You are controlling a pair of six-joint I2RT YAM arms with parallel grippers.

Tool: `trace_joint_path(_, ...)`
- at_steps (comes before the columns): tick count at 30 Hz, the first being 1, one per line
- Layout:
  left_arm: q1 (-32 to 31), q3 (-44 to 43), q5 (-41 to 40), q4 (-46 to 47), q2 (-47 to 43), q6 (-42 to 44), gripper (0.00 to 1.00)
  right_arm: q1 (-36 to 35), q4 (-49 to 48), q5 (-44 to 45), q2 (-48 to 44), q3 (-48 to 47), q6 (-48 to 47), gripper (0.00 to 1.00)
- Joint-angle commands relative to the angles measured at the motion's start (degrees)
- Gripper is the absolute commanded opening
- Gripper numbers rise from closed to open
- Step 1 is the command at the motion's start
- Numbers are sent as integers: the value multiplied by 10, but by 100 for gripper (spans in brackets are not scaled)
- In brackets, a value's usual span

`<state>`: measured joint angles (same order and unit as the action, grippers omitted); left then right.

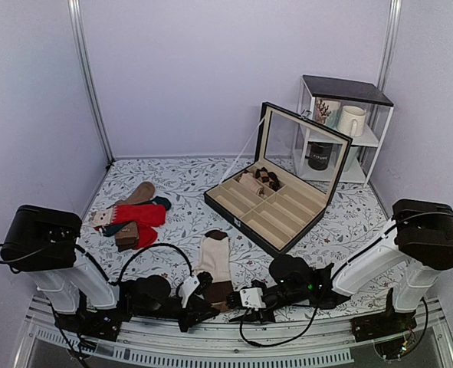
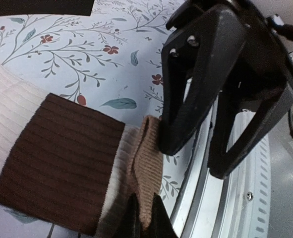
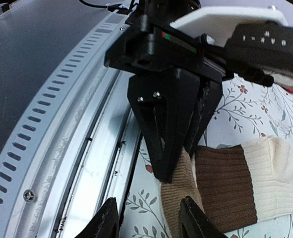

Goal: Roll the socks
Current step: Roll a pair of socks at the center of the board.

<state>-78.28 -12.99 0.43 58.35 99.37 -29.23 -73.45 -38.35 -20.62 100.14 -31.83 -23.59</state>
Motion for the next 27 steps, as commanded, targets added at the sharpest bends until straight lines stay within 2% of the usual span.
trace_joint_path(1,2,22,34,-97,26,-6,0,-2,9,54,30,-14,-7,43)
trace_joint_path(12,3,26,38,-88,27,-5,0,-2,36,78,64,-31,-4,40)
trace_joint_path(16,4,26,39,-85,30,-5,0,-2,29,100,41,-16,13,39)
trace_joint_path(27,5,27,43,-81,31,-5,0,-2,31,86,11,-15,-13,49)
